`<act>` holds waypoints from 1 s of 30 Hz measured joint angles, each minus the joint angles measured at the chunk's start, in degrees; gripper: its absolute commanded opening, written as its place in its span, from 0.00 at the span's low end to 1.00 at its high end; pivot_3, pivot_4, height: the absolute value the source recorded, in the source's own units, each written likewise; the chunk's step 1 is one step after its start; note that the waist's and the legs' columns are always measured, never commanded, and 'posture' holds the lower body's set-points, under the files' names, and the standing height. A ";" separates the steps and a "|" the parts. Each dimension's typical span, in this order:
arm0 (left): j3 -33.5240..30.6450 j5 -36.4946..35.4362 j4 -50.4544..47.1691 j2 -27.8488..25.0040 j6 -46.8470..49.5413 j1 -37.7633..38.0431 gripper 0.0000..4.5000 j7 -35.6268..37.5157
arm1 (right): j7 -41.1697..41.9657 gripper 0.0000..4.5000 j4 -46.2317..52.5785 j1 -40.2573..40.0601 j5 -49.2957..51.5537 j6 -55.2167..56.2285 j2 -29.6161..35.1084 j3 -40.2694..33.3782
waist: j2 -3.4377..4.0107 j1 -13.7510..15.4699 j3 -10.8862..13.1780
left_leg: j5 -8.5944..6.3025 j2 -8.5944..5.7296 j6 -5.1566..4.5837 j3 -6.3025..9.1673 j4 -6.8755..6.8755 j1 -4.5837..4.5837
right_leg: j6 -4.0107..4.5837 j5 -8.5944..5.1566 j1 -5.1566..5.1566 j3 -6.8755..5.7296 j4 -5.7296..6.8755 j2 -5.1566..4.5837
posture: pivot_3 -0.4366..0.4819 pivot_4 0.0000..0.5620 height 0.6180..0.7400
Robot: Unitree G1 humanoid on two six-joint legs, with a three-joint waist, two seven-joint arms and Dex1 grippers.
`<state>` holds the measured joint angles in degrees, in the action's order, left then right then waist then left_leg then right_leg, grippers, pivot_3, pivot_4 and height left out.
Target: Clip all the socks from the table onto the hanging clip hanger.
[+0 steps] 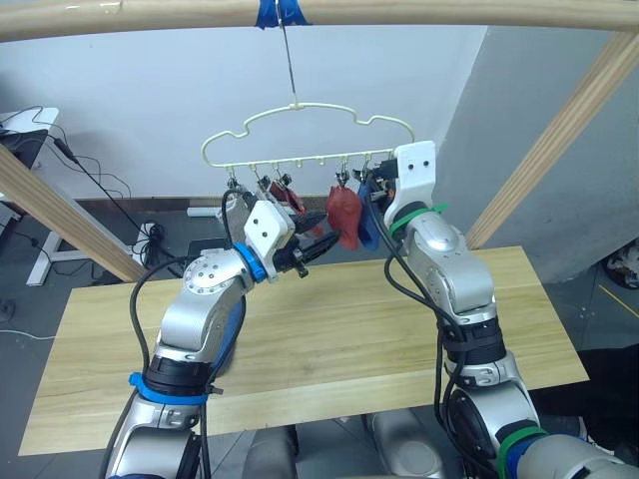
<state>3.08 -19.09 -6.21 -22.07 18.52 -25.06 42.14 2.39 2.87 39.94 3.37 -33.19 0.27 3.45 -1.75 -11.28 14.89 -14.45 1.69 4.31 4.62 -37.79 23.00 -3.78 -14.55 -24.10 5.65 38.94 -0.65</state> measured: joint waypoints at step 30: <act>0.04 0.02 0.00 0.00 -0.03 0.02 0.50 -0.07 | -0.51 0.59 -0.36 -0.45 -0.60 0.34 -0.29 -0.02 | 0.00 0.00 0.00 | 0.00 0.00 0.00 0.00 -0.01 0.00 | 0.00 0.00 0.00 0.00 0.02 0.00 | 0.26 0.32 1.00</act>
<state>3.12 -19.07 -6.22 -22.07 18.50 -25.03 42.07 1.88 2.51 39.49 2.77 -32.85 -0.02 3.44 -1.75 -11.28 14.89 -14.45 1.69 4.31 4.63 -37.80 23.00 -3.78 -14.54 -24.11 5.64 38.96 -0.65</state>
